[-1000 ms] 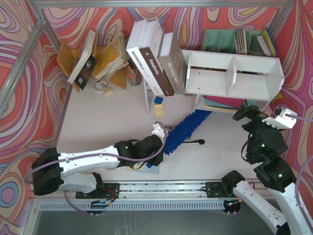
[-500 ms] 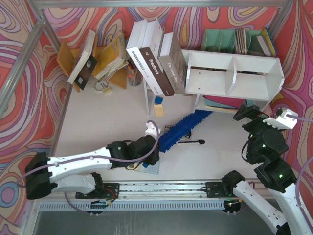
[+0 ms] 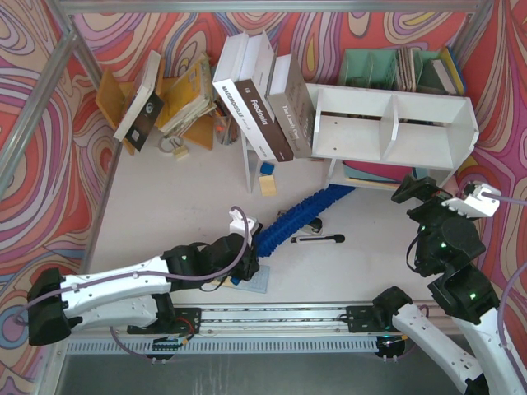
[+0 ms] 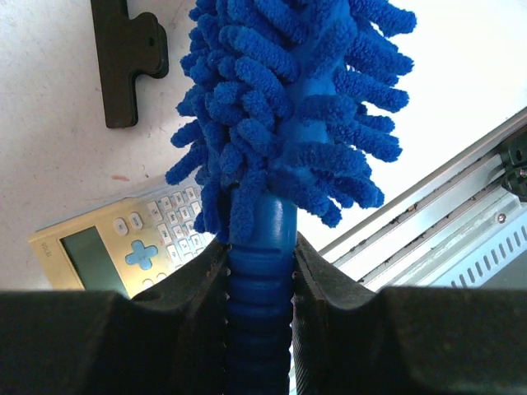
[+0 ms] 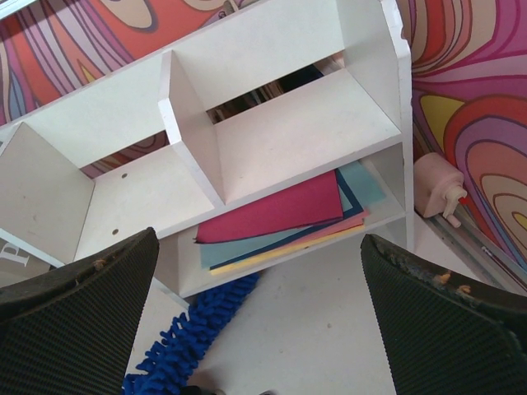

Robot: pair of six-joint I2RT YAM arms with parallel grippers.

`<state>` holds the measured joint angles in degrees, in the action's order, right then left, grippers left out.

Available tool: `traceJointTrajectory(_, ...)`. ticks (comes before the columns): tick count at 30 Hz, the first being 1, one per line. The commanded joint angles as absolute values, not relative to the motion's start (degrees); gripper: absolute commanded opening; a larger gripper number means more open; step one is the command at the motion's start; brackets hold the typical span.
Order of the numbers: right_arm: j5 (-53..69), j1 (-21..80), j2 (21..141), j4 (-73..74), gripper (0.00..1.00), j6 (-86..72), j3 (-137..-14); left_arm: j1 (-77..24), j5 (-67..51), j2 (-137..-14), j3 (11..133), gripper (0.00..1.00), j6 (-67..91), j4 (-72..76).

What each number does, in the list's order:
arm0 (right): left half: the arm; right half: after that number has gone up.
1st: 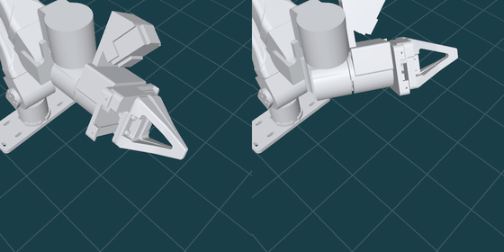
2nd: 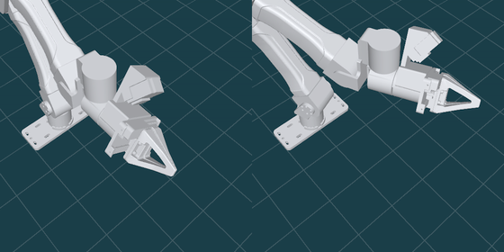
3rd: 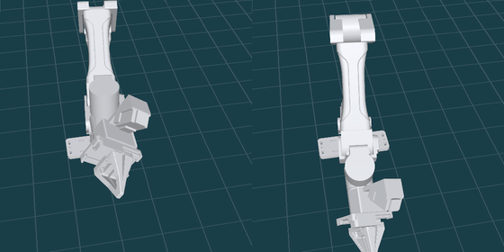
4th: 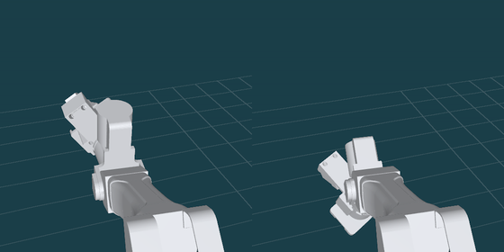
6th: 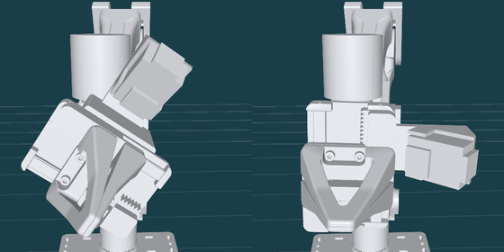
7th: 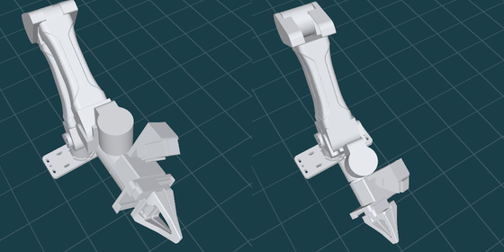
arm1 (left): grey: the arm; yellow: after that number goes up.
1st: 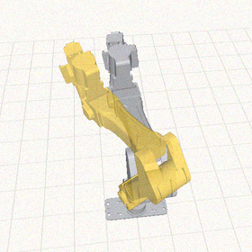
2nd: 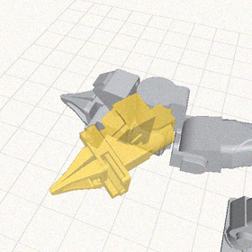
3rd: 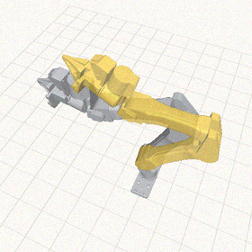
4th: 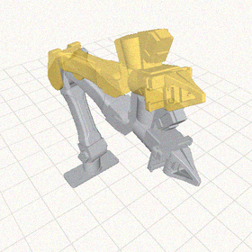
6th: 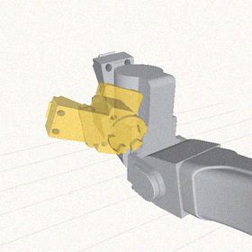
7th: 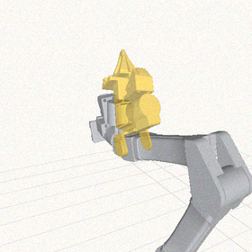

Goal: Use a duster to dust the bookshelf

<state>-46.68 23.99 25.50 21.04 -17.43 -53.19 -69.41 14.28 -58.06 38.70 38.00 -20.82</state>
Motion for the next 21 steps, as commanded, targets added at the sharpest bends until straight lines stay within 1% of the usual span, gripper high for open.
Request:
traceJointTrajectory(1, -46.6, 24.1, 24.9, 21.5, 0.99, -18.6, -53.6, -68.5, 21.3, -54.6, 36.7, 0.00, 41.3, -19.9)
traceJointTrajectory(6, -46.8, 24.1, 24.9, 21.7, 0.99, -18.6, -53.7, -68.8, 20.0, -53.6, 36.4, 0.00, 38.8, -16.2)
traceJointTrajectory(11, -46.7, 24.1, 24.8, 21.9, 0.99, -18.9, -53.5, -69.9, 20.7, -55.2, 37.9, 0.00, 35.6, -15.2)
traceJointTrajectory(21, -46.7, 24.1, 24.2, 22.2, 0.99, -19.3, -53.0, -72.7, 29.0, -60.2, 41.6, 0.00, 32.2, -17.8)
